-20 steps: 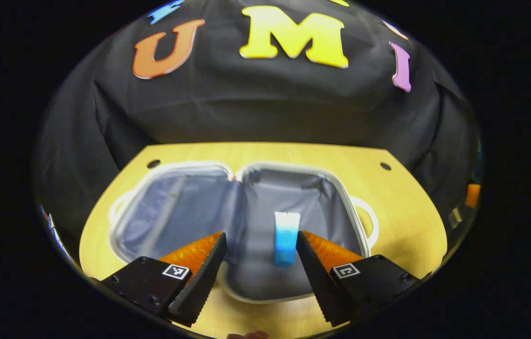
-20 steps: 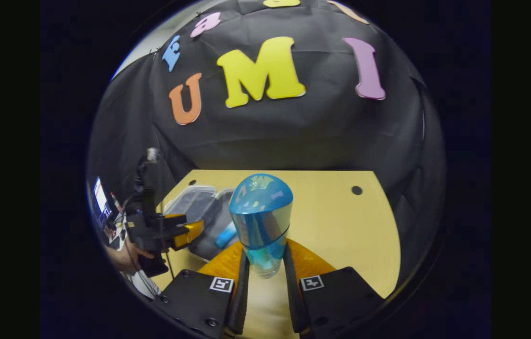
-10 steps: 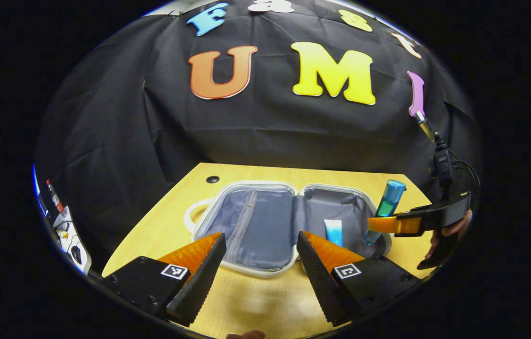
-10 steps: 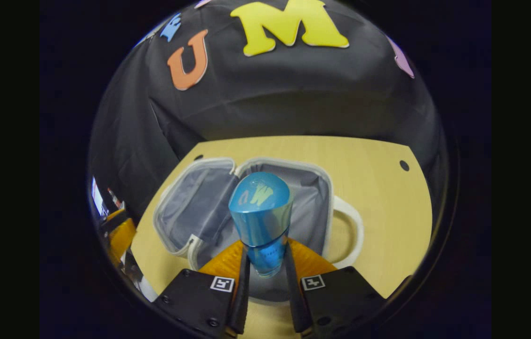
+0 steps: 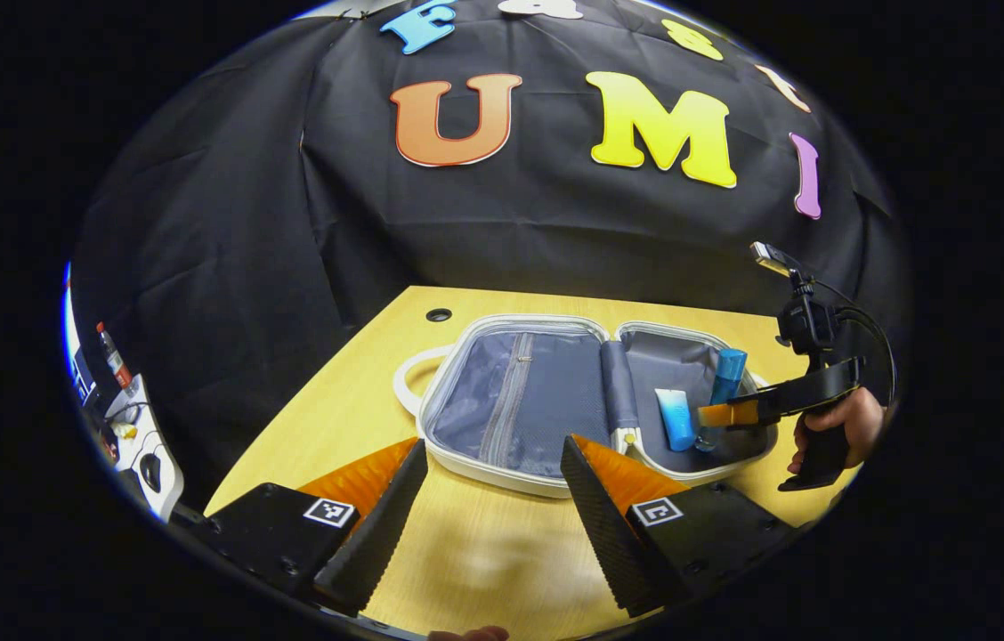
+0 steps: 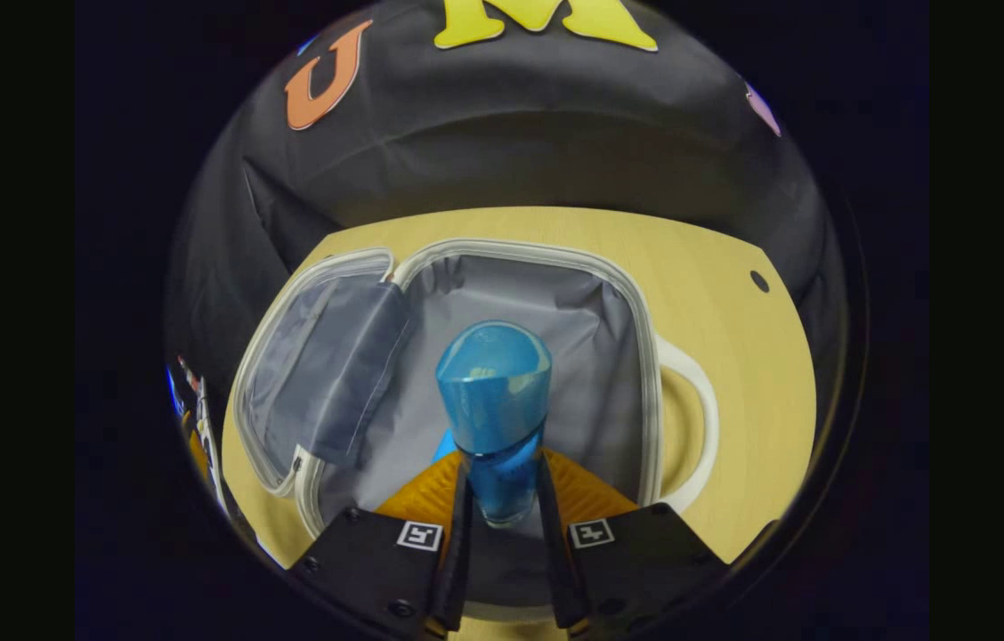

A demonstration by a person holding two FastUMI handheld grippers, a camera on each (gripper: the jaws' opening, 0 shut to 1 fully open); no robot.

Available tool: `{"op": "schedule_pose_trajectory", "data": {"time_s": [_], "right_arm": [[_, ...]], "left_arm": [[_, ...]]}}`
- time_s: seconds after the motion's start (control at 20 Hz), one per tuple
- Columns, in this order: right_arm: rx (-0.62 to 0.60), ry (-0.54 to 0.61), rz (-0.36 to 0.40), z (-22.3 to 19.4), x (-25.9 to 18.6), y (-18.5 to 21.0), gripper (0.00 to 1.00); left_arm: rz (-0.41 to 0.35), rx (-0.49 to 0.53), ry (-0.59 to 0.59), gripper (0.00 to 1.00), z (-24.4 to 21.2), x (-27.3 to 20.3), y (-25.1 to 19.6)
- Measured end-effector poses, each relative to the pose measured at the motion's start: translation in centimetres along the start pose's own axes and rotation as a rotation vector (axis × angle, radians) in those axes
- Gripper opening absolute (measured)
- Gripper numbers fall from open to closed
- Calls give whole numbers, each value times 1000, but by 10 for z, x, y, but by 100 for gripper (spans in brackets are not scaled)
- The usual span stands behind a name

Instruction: First open the suitcase, pack the skin care products into it, and then close the suitcase.

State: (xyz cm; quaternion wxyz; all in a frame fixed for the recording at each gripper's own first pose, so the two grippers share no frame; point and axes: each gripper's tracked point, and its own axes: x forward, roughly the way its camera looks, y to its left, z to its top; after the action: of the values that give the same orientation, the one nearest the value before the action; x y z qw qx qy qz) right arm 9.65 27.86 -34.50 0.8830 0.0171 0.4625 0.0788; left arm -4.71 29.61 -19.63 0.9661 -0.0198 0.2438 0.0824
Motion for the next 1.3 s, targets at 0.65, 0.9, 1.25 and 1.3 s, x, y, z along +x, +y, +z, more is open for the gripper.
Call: {"op": "schedule_pose_trajectory", "data": {"time_s": [0.65, 0.9, 1.25, 1.3], "right_arm": [[20, 123, -117, -14, 26, -16, 37], [-21, 48, -67, 5, -3, -11, 47], [-147, -179, 161, 36, -115, 6, 75], [-171, -206, 169, 37, -129, 2, 76]], "left_arm": [[-27, -45, -2, 97, 9, 16, 12], [-21, -151, -20, 96, 16, 27, 37], [-91, -343, -35, 98, 31, 65, 92], [-116, -364, -20, 98, 27, 76, 96]]}}
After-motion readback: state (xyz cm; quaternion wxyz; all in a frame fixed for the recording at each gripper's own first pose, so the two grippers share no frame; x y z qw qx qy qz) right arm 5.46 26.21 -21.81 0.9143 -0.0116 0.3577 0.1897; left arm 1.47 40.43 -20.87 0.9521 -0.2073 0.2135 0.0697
